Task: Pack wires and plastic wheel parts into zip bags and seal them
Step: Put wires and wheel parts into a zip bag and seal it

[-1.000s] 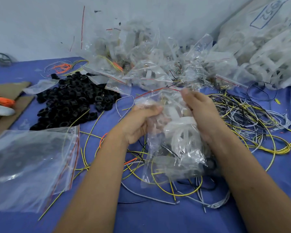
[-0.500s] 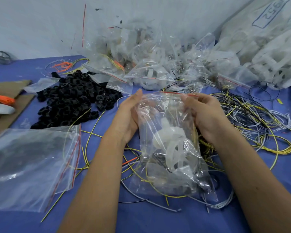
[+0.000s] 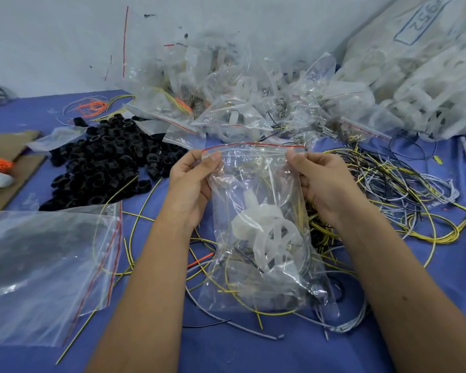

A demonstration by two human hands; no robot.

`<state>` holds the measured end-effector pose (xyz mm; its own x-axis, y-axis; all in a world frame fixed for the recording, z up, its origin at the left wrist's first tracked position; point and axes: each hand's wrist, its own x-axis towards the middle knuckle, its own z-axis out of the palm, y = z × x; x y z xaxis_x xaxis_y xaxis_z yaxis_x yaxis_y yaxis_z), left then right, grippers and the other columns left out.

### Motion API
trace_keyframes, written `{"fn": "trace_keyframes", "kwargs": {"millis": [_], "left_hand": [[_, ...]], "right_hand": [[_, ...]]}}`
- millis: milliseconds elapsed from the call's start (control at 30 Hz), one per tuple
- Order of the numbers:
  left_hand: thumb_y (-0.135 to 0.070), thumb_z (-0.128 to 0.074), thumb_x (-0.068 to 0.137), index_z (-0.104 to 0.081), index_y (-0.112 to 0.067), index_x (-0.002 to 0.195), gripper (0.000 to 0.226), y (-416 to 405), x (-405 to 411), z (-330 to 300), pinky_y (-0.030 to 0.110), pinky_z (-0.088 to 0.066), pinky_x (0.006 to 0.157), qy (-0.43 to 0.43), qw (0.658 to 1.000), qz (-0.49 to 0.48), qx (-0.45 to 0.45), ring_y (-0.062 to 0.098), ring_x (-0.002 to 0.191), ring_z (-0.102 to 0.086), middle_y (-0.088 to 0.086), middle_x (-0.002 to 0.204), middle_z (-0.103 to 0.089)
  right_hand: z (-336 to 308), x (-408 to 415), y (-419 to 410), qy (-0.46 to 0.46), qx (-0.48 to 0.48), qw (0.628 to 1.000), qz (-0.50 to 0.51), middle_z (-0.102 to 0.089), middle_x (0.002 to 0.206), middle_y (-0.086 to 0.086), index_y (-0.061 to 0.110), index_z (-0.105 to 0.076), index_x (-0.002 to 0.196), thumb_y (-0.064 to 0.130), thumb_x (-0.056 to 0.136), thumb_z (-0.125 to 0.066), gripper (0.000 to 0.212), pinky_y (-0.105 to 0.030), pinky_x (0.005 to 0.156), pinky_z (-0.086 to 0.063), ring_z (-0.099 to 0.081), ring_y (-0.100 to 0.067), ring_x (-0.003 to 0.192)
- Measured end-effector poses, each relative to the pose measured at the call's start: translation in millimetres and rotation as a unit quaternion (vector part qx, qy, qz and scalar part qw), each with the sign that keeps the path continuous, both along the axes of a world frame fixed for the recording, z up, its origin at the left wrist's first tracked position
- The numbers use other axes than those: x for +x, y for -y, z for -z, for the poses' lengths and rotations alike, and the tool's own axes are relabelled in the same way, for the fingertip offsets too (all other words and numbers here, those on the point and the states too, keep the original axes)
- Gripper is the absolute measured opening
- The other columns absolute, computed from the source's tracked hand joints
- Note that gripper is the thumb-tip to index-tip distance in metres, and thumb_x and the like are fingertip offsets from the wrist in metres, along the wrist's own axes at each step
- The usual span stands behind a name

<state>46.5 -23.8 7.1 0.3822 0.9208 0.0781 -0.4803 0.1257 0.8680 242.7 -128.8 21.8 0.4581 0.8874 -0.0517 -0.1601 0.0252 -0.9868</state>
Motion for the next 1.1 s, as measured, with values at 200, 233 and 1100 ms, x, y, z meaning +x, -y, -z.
{"fn": "trace_keyframes", "kwargs": {"millis": [200, 233, 1100], "left_hand": [[-0.014, -0.072, 0.080, -0.080, -0.014, 0.088, 0.011, 15, -1, -4, 0.031, -0.062, 0.075, -0.124, 0.967, 0.221, -0.018, 0.020, 0.087, -0.073, 0.009, 0.100, -0.076], [-0.011, -0.073, 0.078, -0.082, -0.016, 0.086, 0.013, 17, -1, -4, 0.027, -0.061, 0.069, -0.139, 0.964, 0.228, -0.017, 0.015, 0.080, -0.073, 0.003, 0.094, -0.077], [-0.001, -0.073, 0.088, -0.070, -0.012, 0.075, 0.018, -10, -7, 8, 0.020, -0.052, 0.055, -0.101, 0.993, -0.050, 0.047, 0.009, 0.056, -0.064, 0.003, 0.068, -0.072]], "right_hand": [[-2, -2, 1, 0.012, 0.002, 0.999, 0.034, -0.078, 0.089, -0.015, 0.009, -0.078, 0.082, 0.033, 0.098, -0.065, 0.032, -0.034, 0.056, -0.059, -0.069, -0.024, 0.065], [-2, -3, 0, 0.019, -0.001, 0.999, 0.038, -0.078, 0.090, -0.015, 0.012, -0.080, 0.079, 0.034, 0.099, -0.063, 0.034, -0.036, 0.058, -0.058, -0.069, -0.026, 0.066], [8, -2, -5, 0.048, 0.019, 0.997, 0.065, -0.069, 0.067, -0.009, 0.018, -0.075, 0.066, 0.015, 0.089, -0.077, 0.023, -0.033, 0.058, -0.052, -0.060, -0.021, 0.057]]}}
